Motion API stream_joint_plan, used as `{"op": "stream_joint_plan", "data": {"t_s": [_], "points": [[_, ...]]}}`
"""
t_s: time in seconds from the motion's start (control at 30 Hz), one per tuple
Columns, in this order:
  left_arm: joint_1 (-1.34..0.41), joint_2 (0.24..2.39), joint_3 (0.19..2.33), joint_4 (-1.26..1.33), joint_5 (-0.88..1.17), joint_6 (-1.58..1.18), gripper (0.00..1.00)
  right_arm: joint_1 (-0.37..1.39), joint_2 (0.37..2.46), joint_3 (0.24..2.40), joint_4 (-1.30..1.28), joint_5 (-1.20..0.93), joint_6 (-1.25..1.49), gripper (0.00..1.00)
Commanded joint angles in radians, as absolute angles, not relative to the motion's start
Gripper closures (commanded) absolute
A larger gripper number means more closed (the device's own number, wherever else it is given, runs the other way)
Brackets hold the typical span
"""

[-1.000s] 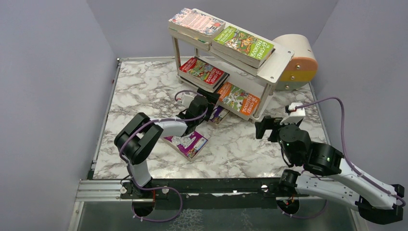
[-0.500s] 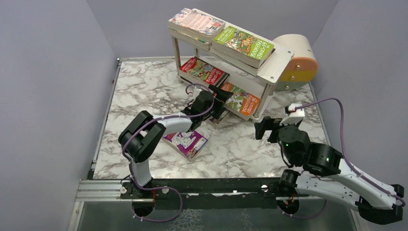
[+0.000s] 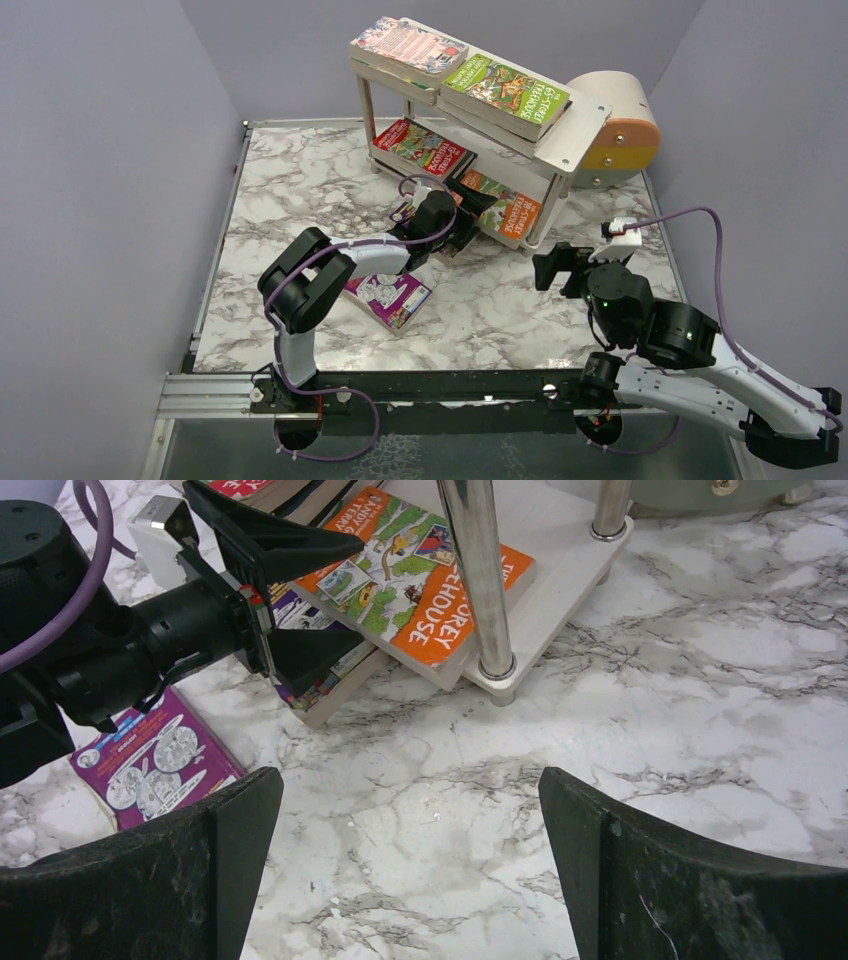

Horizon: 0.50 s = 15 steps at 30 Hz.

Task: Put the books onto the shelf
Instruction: Adjust the book on the shelf.

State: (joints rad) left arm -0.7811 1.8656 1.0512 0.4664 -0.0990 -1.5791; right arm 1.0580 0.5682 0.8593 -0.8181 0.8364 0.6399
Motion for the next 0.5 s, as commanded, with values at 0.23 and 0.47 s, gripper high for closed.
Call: {"op": "stream_joint_plan", "data": {"t_s": [0.23,0.47], "points": [[-0.788,1.894,1.111,0.476,-0.131,-1.566,0.01,1.055,0.543,0.85,-0.852,0.846,0.666,0.02],[-0.788,1.898,1.125,0.47,-0.149,-1.564,0.01,1.054,0.542,0.849,-0.855,0.846,0.667,0.02]]}}
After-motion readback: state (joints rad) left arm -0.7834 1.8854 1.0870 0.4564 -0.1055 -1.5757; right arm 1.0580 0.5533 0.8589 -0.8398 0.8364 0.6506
